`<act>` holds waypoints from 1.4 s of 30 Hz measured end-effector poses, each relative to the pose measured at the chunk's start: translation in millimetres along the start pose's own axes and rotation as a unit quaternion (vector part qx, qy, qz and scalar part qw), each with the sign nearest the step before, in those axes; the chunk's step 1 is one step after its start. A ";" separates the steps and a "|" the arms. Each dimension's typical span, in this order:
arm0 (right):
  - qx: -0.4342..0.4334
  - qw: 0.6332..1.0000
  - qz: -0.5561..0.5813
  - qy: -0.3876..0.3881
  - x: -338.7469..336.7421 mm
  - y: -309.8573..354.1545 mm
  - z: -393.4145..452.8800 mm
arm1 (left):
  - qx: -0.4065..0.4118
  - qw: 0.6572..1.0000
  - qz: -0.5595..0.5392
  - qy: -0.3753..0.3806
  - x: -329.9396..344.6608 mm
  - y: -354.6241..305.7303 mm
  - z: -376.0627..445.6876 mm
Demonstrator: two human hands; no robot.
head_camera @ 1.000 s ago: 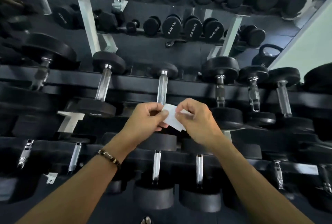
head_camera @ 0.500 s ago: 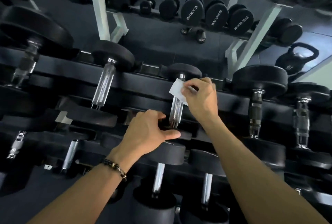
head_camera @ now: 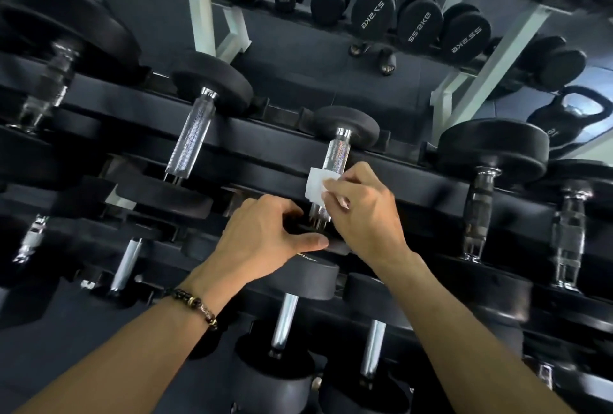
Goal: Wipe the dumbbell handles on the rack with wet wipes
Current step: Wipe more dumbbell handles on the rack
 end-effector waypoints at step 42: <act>-0.251 0.942 -0.159 0.156 -6.2 -17.4 68.8 | -0.046 0.998 -0.035 -0.033 13.5 14.6 -9.6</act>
Point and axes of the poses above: each hand's wrist, its own z-axis towards the middle knuckle, its own x-axis out of the palm, y = z × x, the point moved 3 cm from there along z, towards the middle knuckle, and after that the axes turned 14 degrees about -y, right-handed, at the moved point
